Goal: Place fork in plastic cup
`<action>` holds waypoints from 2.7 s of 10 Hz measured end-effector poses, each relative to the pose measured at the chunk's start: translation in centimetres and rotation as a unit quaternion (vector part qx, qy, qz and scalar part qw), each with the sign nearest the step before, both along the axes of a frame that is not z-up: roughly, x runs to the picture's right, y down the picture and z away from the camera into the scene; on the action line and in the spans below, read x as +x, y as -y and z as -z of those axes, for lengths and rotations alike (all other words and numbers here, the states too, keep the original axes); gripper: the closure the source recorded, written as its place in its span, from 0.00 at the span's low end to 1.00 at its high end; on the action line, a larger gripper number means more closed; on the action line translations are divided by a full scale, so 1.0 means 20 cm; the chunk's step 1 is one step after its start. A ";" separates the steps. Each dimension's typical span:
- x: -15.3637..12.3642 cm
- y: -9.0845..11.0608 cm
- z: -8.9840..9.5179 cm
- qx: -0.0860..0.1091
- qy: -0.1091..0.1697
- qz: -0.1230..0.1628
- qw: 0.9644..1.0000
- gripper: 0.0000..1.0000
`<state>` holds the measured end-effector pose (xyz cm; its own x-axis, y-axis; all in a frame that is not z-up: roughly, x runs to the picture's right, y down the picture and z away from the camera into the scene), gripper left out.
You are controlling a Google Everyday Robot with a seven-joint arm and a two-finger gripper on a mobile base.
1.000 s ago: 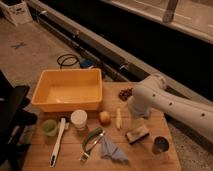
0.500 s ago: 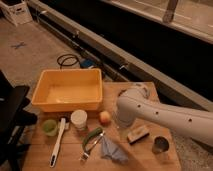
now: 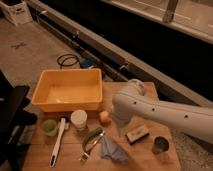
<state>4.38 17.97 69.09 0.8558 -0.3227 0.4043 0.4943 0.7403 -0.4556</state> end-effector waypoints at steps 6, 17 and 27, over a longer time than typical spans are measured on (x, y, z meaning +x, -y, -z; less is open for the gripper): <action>-0.47 -0.17 -0.09 -0.021 0.082 0.098 0.992 0.32; -0.52 -0.41 -0.13 -0.086 0.112 0.116 0.983 0.32; -0.51 -0.61 -0.19 -0.123 0.109 0.041 0.986 0.32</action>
